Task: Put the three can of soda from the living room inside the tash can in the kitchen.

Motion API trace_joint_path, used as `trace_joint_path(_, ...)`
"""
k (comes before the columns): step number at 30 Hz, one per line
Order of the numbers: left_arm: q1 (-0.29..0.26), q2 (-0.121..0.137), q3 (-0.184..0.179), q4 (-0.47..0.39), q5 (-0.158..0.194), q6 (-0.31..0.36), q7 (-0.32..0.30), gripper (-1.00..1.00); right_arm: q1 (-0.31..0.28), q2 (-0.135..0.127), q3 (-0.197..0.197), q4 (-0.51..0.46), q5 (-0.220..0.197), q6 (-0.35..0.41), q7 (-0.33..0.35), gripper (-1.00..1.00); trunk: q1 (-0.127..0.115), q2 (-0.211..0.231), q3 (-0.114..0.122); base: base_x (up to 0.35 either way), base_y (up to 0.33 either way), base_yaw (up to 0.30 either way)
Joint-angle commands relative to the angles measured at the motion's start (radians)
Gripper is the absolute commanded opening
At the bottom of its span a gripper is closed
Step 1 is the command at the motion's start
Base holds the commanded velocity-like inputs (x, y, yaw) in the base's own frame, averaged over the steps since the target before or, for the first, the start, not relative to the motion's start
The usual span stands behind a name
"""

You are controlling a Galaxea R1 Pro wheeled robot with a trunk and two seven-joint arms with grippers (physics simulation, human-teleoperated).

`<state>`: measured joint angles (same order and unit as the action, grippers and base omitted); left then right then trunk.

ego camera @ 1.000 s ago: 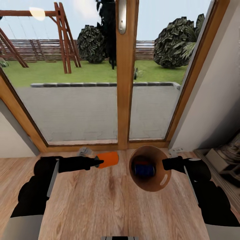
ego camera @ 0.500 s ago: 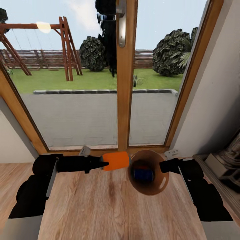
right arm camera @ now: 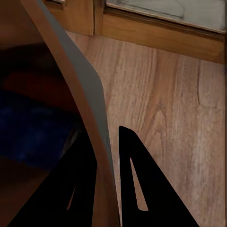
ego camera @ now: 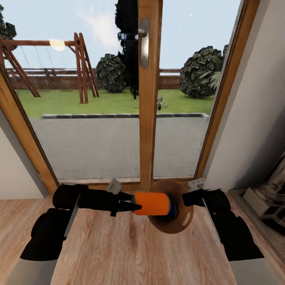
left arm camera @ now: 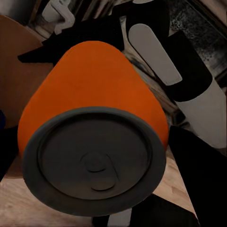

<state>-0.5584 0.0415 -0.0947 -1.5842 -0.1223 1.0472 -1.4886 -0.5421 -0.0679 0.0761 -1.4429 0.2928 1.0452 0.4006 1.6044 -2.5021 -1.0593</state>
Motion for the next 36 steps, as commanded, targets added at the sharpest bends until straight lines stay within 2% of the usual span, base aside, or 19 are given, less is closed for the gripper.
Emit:
trace_joint_path(1, 0.0, 0.0, -0.007, 0.0, 0.001, 0.0, 0.016, -1.0, -0.001, 0.004, 0.003, 0.0, -0.017, 0.002, -0.001, -1.0, 0.0, 0.0, 0.0, 0.0, 0.0, 0.0)
trace_joint_path(5, 0.0, -0.001, -0.032, 0.002, 0.0, 0.0, 0.129, -1.0, -0.001, 0.031, 0.015, -0.001, -0.017, 0.002, -0.013, -1.0, 0.0, 0.0, 0.0, 0.0, 0.0, 0.0)
trace_joint_path(9, 0.0, -0.003, -0.038, 0.012, 0.003, 0.0, 0.19, -1.0, -0.002, 0.045, 0.044, -0.001, -0.015, 0.002, -0.015, -1.0, 0.0, 0.0, 0.0, 0.0, 0.0, 0.0)
trace_joint_path(12, 0.001, -0.019, -0.039, 0.015, 0.004, 0.0, 0.22, -1.0, -0.002, 0.06, 0.064, -0.002, -0.015, 0.002, -0.016, -1.0, 0.0, 0.0, 0.0, 0.0, 0.0, 0.0)
trace_joint_path(15, 0.002, -0.043, -0.041, 0.016, 0.004, 0.0, 0.276, -1.0, -0.002, 0.073, 0.078, -0.002, -0.014, 0.002, -0.017, -1.0, 0.0, 0.0, 0.0, 0.0, 0.0, 0.0)
trace_joint_path(18, 0.002, -0.059, -0.098, 0.018, 0.001, 0.0, 0.346, -1.0, -0.002, 0.079, 0.085, -0.002, -0.006, 0.002, -0.017, -1.0, 0.0, 0.0, 0.0, 0.0, 0.0, 0.0)
trace_joint_path(21, 0.002, -0.065, -0.119, 0.018, 0.0, 0.0, 0.383, -1.0, -0.002, 0.093, 0.086, -0.004, 0.034, 0.002, -0.017, -1.0, 0.0, 0.0, 0.0, 0.0, 0.0, 0.0)
trace_joint_path(23, 0.002, -0.07, -0.126, 0.018, 0.0, 0.0, 0.413, -1.0, -0.002, 0.103, 0.085, -0.006, 0.047, 0.002, -0.017, -1.0, 0.0, 0.0, 0.0, 0.0, 0.0, 0.0)
trace_joint_path(24, 0.004, -0.072, -0.155, 0.018, 0.0, 0.0, 0.457, -1.0, -0.002, 0.109, 0.086, -0.006, 0.053, 0.002, -0.017, -1.0, 0.0, 0.0, 0.0, 0.0, 0.0, 0.0)
trace_joint_path(25, 0.005, -0.074, -0.205, 0.019, 0.0, 0.0, 0.533, -1.0, -0.002, 0.113, 0.086, -0.006, 0.057, 0.002, -0.017, -1.0, 0.0, 0.0, 0.0, 0.0, 0.0, 0.0)
trace_joint_path(29, 0.006, -0.076, -0.24, 0.018, 0.002, 0.0, 0.625, -1.0, -0.002, 0.116, 0.086, -0.007, 0.059, 0.002, -0.017, -1.0, 0.0, 0.0, 0.0, 0.0, 0.0, 0.0)
trace_joint_path(31, 0.006, -0.076, -0.269, 0.018, 0.002, 0.0, 0.661, -1.0, -0.002, 0.117, 0.086, -0.006, 0.059, 0.002, -0.017, -1.0, 0.0, 0.0, 0.0, 0.0, 0.0, 0.0)
trace_joint_path(33, 0.006, -0.077, -0.279, 0.018, 0.003, 0.0, 0.68, -1.0, -0.002, 0.117, 0.086, -0.005, 0.059, 0.002, -0.017, -1.0, 0.0, 0.0, 0.0, 0.0, 0.0, 0.0)
trace_joint_path(36, 0.008, -0.082, -0.297, 0.018, 0.002, 0.0, 0.749, -1.0, -0.002, 0.117, 0.086, -0.003, 0.059, 0.002, -0.017, -1.0, 0.0, 0.0, 0.0, 0.0, 0.0, 0.0)
